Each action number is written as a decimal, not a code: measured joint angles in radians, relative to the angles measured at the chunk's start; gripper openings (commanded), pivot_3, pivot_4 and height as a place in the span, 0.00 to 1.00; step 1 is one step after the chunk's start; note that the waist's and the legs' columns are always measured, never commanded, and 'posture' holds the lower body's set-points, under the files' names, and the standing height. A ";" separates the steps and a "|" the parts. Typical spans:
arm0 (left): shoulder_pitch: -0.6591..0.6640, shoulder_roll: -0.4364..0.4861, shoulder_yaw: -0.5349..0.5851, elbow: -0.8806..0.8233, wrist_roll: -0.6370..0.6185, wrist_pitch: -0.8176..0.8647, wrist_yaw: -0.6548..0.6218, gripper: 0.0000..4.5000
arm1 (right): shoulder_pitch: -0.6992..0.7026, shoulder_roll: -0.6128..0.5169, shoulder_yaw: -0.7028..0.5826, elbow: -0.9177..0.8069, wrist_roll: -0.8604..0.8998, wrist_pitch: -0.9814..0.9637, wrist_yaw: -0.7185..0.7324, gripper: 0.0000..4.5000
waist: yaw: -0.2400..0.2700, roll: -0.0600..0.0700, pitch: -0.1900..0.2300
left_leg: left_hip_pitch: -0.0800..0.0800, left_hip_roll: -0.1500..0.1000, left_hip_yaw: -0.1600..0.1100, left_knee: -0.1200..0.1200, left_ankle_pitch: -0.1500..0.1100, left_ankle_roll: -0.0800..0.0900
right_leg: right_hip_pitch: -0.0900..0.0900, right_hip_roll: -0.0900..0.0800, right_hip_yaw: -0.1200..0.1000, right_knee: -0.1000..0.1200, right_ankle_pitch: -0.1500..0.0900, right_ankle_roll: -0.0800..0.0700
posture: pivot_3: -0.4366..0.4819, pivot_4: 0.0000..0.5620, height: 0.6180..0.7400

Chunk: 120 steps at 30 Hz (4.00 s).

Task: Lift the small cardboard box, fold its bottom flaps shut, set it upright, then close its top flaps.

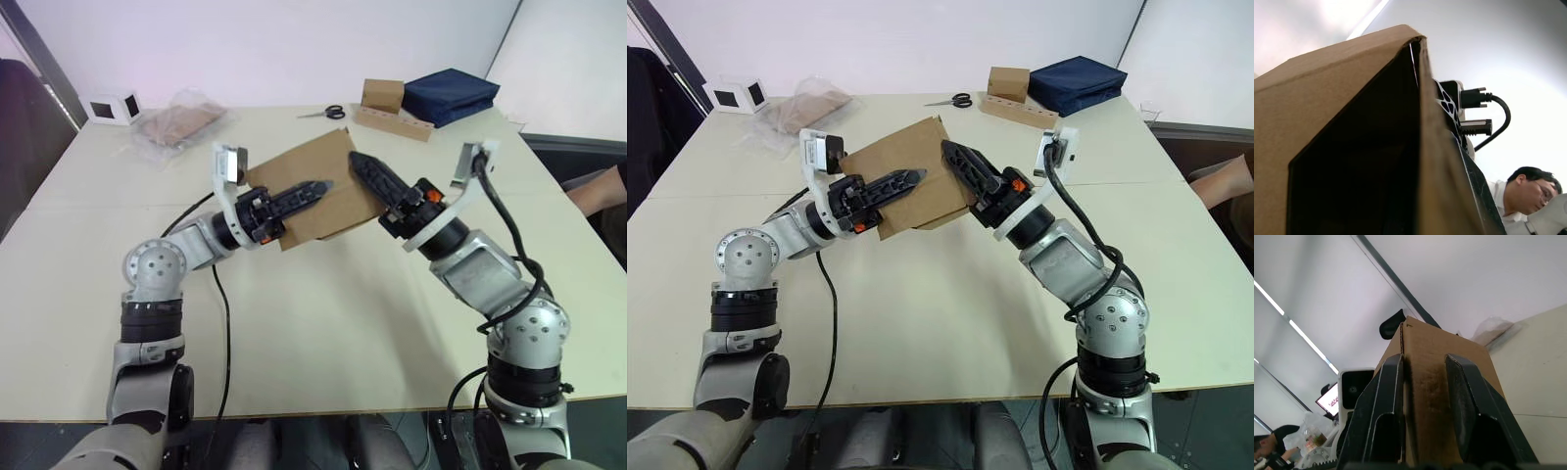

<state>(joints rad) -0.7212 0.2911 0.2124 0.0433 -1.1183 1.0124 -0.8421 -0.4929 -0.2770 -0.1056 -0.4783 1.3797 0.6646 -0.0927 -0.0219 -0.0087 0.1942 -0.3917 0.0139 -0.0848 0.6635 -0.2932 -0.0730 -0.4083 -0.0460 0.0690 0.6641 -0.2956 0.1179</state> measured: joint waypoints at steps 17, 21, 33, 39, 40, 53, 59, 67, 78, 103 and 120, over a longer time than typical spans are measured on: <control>-0.037 -0.057 0.037 0.057 -0.005 -0.014 0.079 0.00 | 0.002 -0.012 0.000 -0.012 0.040 0.013 -0.047 0.30 | -0.001 0.000 0.000 | 0.000 0.000 0.000 0.000 0.000 0.000 | 0.000 0.000 0.000 0.000 0.000 0.000 | 0.48 0.27 1.00; -0.039 -0.057 0.041 0.057 -0.006 -0.014 0.080 0.00 | 0.002 -0.021 0.001 -0.012 0.042 0.019 -0.036 0.30 | -0.001 0.000 0.000 | 0.000 0.000 0.000 0.000 0.000 0.000 | 0.000 0.000 0.000 0.000 0.000 0.000 | 0.48 0.27 1.00; -0.039 -0.035 0.030 0.057 -0.003 -0.012 0.047 0.00 | -0.006 -0.140 -0.007 0.005 0.048 0.080 0.074 0.30 | 0.000 0.000 0.000 | 0.000 0.000 0.000 0.000 0.000 0.000 | 0.000 0.000 0.000 0.000 0.000 0.000 | 0.48 0.27 1.00; -0.039 -0.001 0.001 0.050 0.002 -0.009 0.008 0.00 | -0.015 -0.244 -0.053 0.051 0.091 0.135 0.163 0.30 | 0.001 0.000 0.000 | 0.000 0.000 0.000 0.000 0.000 0.000 | 0.000 0.000 0.000 -0.001 0.000 0.000 | 0.48 0.27 1.00; -0.039 0.006 -0.001 0.050 0.002 -0.007 0.002 0.00 | -0.015 -0.257 -0.064 0.061 0.095 0.137 0.172 0.30 | 0.001 0.000 0.000 | 0.000 0.000 0.000 0.000 0.000 0.000 | 0.000 0.000 0.000 -0.001 0.000 0.000 | 0.48 0.27 1.00; -0.043 0.182 -0.123 0.036 0.123 -0.032 -0.173 0.00 | 0.016 -0.366 -0.139 0.110 0.005 0.145 0.264 0.30 | 0.001 0.000 0.000 | 0.000 0.000 0.000 -0.001 0.000 0.000 | 0.000 0.000 0.000 -0.001 0.000 0.000 | 0.48 0.27 1.00; -0.180 0.326 -0.347 0.103 0.373 -0.159 -0.404 0.00 | 0.078 -0.443 -0.100 0.060 -0.122 0.166 0.374 0.30 | 0.003 0.000 0.001 | 0.000 0.000 0.001 -0.001 0.000 0.000 | 0.000 0.000 0.000 -0.002 0.000 0.000 | 0.48 0.27 1.00; -0.564 0.367 -0.737 0.390 0.865 -0.513 -0.720 0.00 | 0.180 -0.516 -0.081 -0.074 -0.246 0.168 0.473 0.30 | 0.006 -0.002 0.004 | -0.003 -0.001 0.001 -0.002 -0.001 0.002 | 0.000 0.001 0.000 -0.007 0.000 0.000 | 0.48 0.27 1.00; -0.674 0.270 -1.016 0.627 1.091 -0.977 -0.769 0.00 | 0.306 -0.599 -0.064 -0.250 -0.387 0.165 0.524 0.30 | 0.005 -0.002 0.006 | -0.015 -0.001 0.000 0.002 -0.003 0.006 | -0.009 0.000 0.000 -0.008 0.001 0.002 | 0.48 0.27 1.00; -0.894 0.168 -1.050 0.723 1.071 -0.927 -0.769 1.00 | 0.306 -0.562 -0.055 -0.233 -0.452 0.165 0.537 0.29 | -0.001 -0.002 0.006 | -0.015 -0.001 0.000 0.005 -0.002 0.006 | -0.011 0.001 0.000 0.001 0.001 0.002 | 0.48 0.27 1.00; -0.625 0.376 -0.616 0.835 0.891 -0.703 -0.609 0.30 | 0.190 -0.419 0.125 -0.063 -0.732 0.122 0.513 0.00 | -0.023 -0.001 0.006 | -0.015 -0.001 0.000 0.005 0.000 0.004 | -0.014 0.000 0.000 0.004 0.001 0.001 | 0.48 0.27 1.00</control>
<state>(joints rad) -1.3461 0.6671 -0.4037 0.8787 -0.2278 0.3092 -1.4508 -0.3031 -0.6960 0.0198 -0.5413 0.6478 0.7863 0.4207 -0.0453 -0.0097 0.2000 -0.4066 0.0130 -0.0847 0.6687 -0.2935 -0.0686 -0.4224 -0.0460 0.0689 0.6680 -0.2951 0.1194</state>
